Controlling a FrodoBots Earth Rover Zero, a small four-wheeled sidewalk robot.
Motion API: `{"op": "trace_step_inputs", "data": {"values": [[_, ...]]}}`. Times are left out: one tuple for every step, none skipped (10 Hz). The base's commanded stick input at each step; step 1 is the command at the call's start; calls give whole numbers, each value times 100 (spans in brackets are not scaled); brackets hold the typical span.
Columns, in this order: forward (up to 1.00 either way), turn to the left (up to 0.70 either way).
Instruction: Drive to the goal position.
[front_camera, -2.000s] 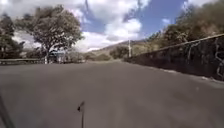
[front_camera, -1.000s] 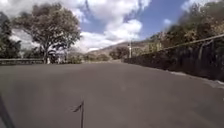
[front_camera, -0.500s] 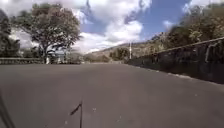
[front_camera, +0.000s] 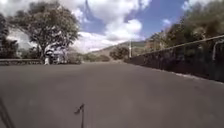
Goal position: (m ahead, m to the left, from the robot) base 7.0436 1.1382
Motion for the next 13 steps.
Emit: {"op": "trace_step_inputs", "data": {"values": [[70,0],[70,0],[70,0],[70,0],[70,0],[70,0],[70,0],[70,0],[70,0],[70,0],[70,0],[70,0],[70,0]]}}
